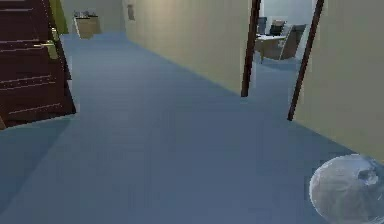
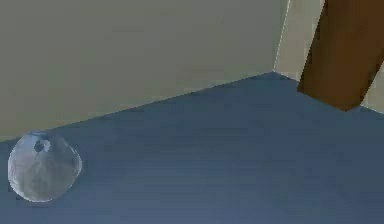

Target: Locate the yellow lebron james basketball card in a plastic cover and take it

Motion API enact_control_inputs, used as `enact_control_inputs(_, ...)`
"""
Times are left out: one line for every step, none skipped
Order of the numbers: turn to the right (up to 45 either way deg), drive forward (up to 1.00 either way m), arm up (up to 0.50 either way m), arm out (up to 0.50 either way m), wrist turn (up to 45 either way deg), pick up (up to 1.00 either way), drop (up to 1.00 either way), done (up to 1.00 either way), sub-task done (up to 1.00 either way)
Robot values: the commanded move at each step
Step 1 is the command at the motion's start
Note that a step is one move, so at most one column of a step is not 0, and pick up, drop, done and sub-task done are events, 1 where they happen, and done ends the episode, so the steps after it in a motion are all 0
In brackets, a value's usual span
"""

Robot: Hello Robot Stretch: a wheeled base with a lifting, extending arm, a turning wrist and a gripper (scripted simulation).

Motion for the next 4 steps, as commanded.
enact_control_inputs(-21.0,0.00,0.00,0.00,0.0,0.00,0.00,0.00,0.00)
enact_control_inputs(0.0,1.00,0.00,0.00,0.0,0.00,0.00,0.00,0.00)
enact_control_inputs(0.0,1.00,0.00,0.00,0.0,0.00,0.00,0.00,0.00)
enact_control_inputs(0.0,1.00,0.00,0.00,0.0,0.00,0.00,0.00,0.00)
